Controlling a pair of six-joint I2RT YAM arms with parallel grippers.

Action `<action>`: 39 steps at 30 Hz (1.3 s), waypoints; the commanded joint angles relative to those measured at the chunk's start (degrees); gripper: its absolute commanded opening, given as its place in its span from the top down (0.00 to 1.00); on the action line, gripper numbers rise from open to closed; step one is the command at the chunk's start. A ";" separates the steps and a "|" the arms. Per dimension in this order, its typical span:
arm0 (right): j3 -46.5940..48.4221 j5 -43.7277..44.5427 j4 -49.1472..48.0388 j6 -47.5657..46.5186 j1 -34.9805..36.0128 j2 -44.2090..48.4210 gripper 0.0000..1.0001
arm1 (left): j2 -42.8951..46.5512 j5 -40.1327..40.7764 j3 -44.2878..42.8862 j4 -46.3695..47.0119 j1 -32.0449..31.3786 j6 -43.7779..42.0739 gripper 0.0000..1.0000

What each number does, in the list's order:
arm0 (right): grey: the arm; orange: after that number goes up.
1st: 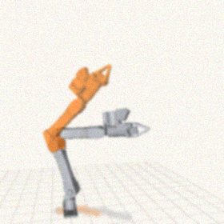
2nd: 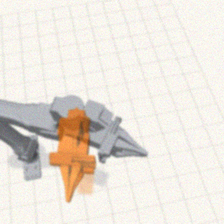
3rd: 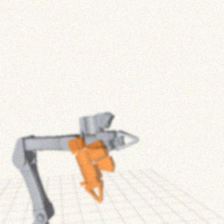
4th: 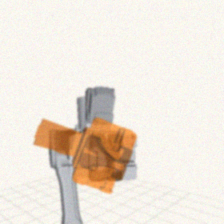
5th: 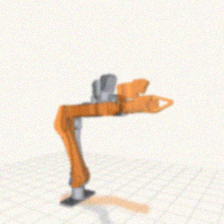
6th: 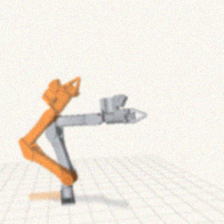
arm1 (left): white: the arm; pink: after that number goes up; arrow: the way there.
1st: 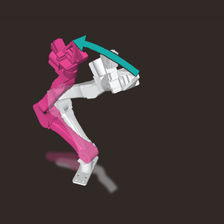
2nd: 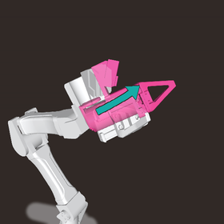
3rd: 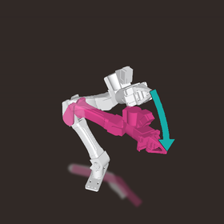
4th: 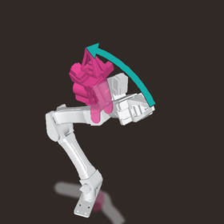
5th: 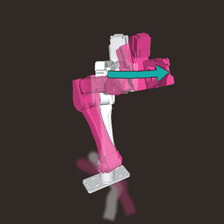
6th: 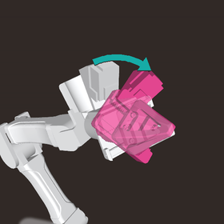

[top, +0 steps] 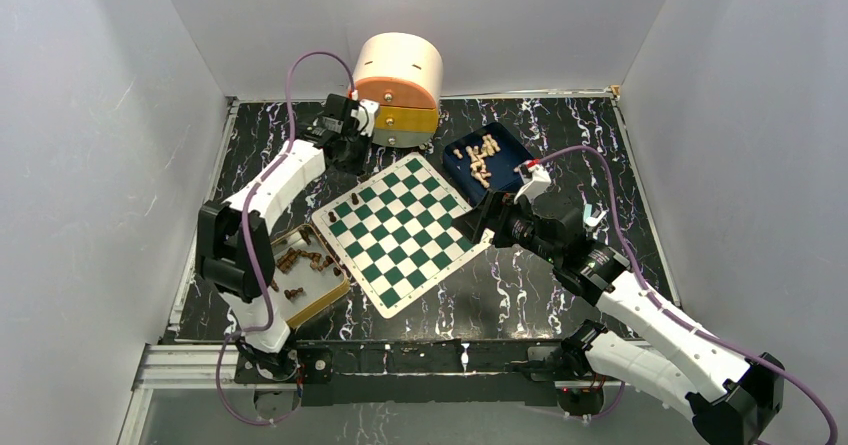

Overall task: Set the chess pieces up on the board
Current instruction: Place the chess piece on the chessboard.

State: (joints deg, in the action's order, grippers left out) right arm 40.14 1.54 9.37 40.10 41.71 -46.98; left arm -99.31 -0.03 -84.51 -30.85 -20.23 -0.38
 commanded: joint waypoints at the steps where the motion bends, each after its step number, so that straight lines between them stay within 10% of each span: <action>1: 0.41 0.89 -1.59 -0.74 -0.02 0.25 0.01 | -2.87 1.10 -3.21 1.66 -1.06 -3.18 1.00; 39: 1.12 1.97 -1.51 -2.12 -0.05 -0.54 0.01 | -12.39 8.32 -1.08 3.71 -3.68 -5.50 1.00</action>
State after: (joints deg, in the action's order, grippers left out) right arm 40.14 2.83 9.56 38.72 41.69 -47.68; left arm -112.12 7.03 -85.76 -26.98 -23.75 -5.37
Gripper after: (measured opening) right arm 0.984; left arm 0.154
